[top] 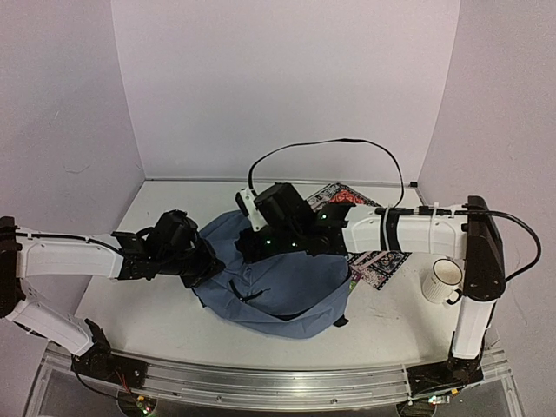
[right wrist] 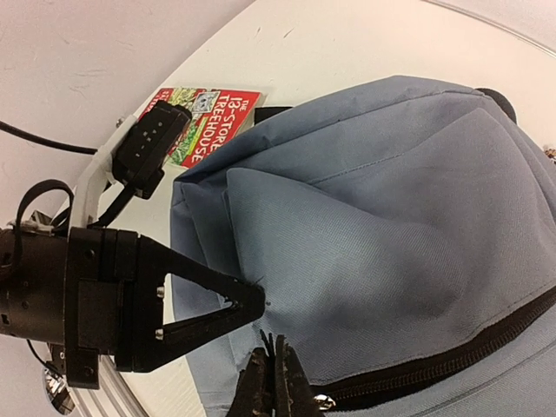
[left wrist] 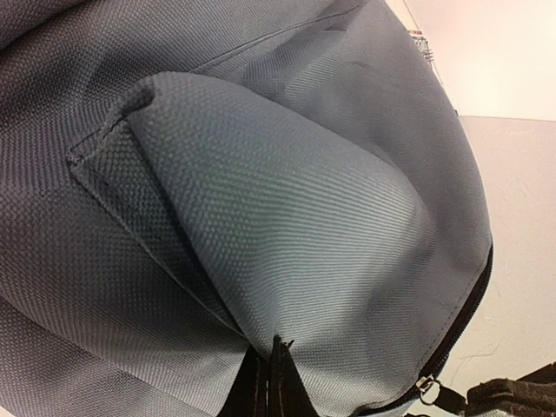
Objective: Pack the student bag
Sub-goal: Hold the lower front pocket of the student bag, then zip the lower front pocket of the student bag.
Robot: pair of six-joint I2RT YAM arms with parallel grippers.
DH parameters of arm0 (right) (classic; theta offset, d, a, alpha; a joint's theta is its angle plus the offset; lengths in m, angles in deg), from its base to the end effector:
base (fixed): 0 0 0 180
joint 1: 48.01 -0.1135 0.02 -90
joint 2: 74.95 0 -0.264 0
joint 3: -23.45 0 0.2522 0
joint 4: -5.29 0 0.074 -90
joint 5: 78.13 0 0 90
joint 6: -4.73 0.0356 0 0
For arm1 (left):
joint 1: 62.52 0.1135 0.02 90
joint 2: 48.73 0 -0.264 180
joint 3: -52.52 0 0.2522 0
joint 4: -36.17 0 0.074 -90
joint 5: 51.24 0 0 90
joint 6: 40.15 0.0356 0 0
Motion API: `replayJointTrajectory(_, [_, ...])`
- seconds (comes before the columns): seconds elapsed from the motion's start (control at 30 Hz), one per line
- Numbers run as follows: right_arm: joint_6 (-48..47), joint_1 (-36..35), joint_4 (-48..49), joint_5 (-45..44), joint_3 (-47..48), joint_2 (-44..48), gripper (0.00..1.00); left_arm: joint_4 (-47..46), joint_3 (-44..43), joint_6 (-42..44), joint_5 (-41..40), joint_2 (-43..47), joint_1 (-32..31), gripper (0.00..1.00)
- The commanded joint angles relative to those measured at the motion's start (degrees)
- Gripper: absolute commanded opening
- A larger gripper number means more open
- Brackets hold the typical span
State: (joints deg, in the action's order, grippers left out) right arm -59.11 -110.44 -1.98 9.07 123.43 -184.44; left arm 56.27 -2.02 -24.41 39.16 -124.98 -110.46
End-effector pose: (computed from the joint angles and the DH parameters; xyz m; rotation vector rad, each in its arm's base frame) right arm 0.2152 0.4085 0.2891 -0.5859 1.9050 0.9990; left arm 0.1829 -0.2030 0.2036 -0.5788 2.4930 -1.0064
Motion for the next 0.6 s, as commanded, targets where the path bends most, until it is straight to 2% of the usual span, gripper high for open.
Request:
replayJointTrajectory(0.0, [-0.85, 1.68, 3.36, -1.97, -1.49, 1.94, 0.00, -3.61, 0.32, 0.41, 0.53, 1.42, -0.17, 0.00])
replayJointTrajectory(0.33, [-1.03, 9.43, 3.19, -4.38, -7.91, 6.59, 0.00, 7.85, 2.54, 5.20, -2.62, 8.14, 0.50, 0.00])
replayJointTrajectory(0.57, [-1.94, 13.05, 3.10, -4.89, -8.12, 6.08, 0.00, 15.59, 3.51, 9.06, -3.96, 11.96, 1.49, 0.00])
